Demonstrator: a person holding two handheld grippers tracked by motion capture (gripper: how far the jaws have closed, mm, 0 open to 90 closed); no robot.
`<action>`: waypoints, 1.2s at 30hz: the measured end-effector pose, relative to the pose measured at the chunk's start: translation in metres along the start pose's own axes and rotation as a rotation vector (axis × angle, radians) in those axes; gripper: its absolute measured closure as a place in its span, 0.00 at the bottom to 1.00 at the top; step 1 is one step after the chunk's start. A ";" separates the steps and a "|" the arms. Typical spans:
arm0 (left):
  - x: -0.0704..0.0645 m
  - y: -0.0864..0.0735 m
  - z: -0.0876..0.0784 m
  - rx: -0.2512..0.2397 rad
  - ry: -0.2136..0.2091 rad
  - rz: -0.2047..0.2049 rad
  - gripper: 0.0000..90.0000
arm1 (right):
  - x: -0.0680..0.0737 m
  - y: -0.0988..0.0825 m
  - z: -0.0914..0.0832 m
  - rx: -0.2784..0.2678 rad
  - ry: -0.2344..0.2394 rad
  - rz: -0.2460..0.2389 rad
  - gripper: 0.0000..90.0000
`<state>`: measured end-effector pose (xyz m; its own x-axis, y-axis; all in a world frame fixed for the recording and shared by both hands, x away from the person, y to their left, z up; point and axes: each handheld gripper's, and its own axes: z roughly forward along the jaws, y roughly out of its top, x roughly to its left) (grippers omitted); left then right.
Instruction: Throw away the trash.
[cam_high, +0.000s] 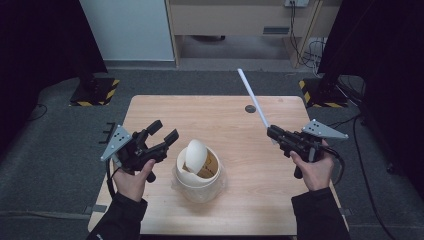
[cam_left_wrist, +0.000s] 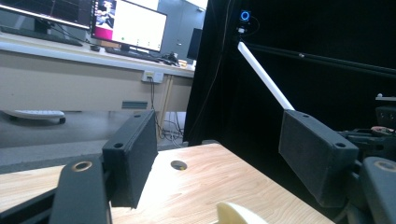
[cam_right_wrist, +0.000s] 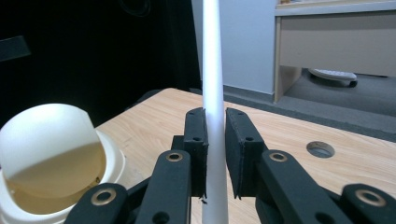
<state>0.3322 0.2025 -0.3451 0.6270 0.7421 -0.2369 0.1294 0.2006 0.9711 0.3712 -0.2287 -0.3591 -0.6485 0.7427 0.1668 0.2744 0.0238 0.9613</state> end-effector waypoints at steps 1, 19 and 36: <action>-0.002 0.001 0.003 0.000 -0.004 -0.001 0.31 | 0.001 0.000 0.000 -0.003 0.004 -0.003 0.88; -0.037 0.017 0.039 0.016 -0.066 0.013 0.32 | 0.023 -0.001 -0.002 -0.045 0.091 -0.024 0.88; -0.052 0.030 0.077 0.051 -0.090 0.027 0.35 | 0.042 -0.002 0.006 -0.042 0.162 -0.050 0.88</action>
<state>0.3627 0.1209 -0.3010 0.6973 0.6856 -0.2091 0.1491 0.1467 0.9779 0.3475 -0.1940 -0.3556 -0.7673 0.6238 0.1487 0.2112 0.0269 0.9771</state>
